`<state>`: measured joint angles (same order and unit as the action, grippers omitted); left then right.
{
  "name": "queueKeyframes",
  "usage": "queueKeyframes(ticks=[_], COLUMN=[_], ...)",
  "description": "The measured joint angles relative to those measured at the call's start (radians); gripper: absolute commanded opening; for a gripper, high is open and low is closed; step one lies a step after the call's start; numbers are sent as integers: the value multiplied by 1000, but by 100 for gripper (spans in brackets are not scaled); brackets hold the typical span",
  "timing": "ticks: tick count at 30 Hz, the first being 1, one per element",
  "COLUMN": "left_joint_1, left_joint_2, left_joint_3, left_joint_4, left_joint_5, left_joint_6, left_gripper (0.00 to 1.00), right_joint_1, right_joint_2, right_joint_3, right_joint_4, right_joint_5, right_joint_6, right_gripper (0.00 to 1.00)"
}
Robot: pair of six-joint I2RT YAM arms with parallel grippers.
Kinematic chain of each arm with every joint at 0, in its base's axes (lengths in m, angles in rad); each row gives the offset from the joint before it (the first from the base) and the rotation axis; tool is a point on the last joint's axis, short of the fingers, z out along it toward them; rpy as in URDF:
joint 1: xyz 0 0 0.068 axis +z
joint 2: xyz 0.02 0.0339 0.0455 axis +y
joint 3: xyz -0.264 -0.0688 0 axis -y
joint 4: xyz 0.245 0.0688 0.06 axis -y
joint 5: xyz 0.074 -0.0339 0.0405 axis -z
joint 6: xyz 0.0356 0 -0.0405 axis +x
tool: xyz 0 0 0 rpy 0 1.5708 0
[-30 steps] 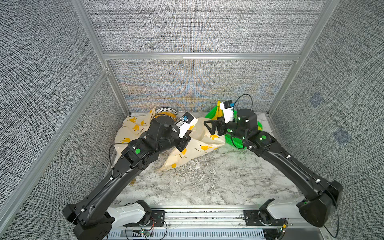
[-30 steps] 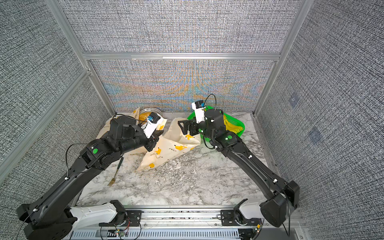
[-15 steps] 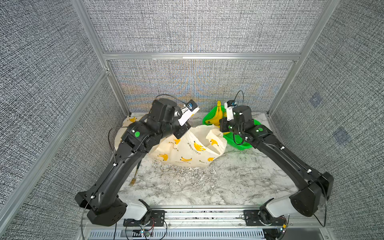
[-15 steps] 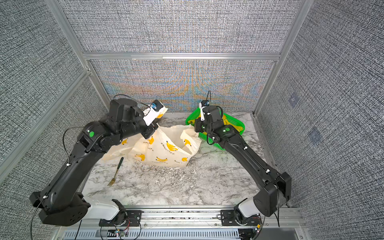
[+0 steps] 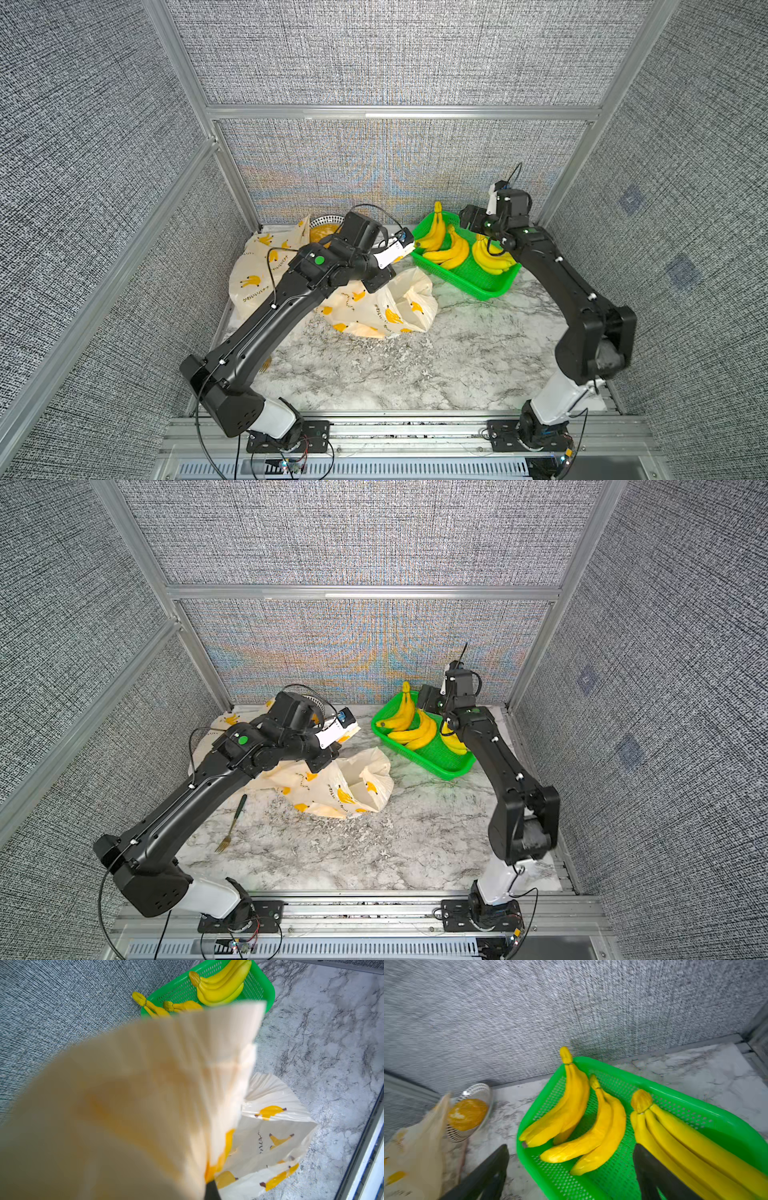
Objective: Place the banana into a plastic bag & tie a knot
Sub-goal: Open the plastic bag at the center of the board, then pick up the banana from the basket.
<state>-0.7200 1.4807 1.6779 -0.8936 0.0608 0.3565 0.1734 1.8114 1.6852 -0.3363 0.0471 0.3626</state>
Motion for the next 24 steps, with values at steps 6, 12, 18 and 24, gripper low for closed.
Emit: queueKeyframes(ticks=[6, 12, 18, 24], left_joint_1=[0, -2, -2, -2], left_joint_2=[-2, -47, -56, -51], left_joint_3=[-35, -86, -123, -127], left_joint_4=[128, 219, 248, 272], left_joint_5=[69, 152, 168, 177], left_joint_6=[-56, -99, -113, -126], left_gripper=[0, 0, 0, 0], right_joint_1=[-29, -34, -36, -40], right_joint_2=[294, 552, 656, 676], right_joint_3=[281, 562, 621, 610], right_joint_4=[-157, -278, -358, -370], right_joint_5=[188, 305, 349, 389], right_joint_6=[-53, -94, -114, -126], right_gripper=[88, 86, 81, 71])
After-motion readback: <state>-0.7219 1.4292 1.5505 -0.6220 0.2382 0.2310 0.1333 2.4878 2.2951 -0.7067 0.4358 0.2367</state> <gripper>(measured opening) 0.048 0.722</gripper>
